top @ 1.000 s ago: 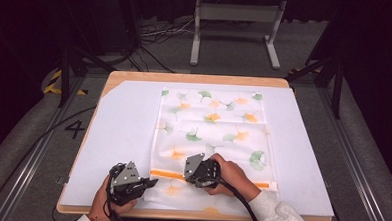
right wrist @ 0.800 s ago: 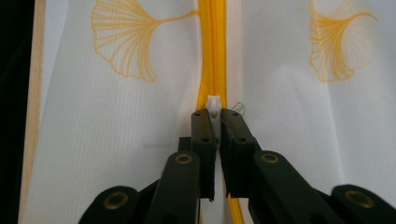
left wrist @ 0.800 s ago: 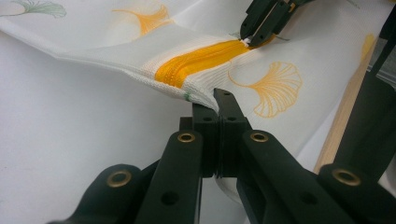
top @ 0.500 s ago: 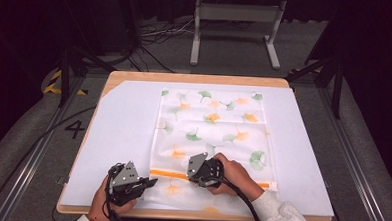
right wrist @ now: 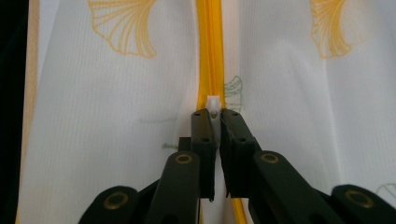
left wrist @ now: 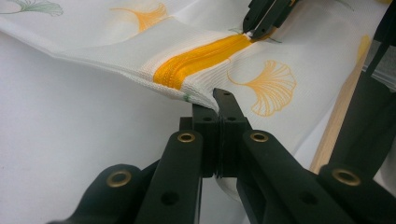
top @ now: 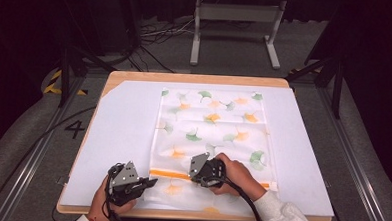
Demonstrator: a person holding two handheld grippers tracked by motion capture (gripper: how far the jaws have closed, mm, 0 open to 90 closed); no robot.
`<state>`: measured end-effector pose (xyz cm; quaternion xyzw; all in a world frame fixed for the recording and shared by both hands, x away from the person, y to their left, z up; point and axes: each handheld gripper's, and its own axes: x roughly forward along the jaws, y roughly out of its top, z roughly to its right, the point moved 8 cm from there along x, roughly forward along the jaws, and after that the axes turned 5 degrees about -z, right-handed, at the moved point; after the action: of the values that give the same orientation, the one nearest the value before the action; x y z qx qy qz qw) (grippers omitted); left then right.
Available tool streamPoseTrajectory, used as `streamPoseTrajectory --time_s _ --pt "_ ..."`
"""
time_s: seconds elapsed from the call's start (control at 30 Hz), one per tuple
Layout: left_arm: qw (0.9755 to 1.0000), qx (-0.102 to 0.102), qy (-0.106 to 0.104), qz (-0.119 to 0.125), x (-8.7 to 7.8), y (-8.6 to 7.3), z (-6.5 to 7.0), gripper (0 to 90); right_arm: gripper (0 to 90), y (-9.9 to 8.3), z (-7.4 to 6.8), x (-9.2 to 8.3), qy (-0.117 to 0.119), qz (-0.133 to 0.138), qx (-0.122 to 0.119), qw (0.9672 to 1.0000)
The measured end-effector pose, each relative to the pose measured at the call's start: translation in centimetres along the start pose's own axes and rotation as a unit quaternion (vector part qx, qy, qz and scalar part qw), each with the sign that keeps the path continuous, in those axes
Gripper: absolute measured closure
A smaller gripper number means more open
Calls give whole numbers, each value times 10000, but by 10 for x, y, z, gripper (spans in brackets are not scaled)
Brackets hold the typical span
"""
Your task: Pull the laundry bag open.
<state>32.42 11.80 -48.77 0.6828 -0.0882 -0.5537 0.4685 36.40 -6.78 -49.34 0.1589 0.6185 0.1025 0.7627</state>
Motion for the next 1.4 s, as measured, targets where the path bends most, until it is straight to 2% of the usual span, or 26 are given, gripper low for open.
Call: streamPoseTrajectory --time_s 1.4 --pt "10000 28 -32 -50 1 -1 1 884 849 -30 4 -14 -81 -127 168 9997"
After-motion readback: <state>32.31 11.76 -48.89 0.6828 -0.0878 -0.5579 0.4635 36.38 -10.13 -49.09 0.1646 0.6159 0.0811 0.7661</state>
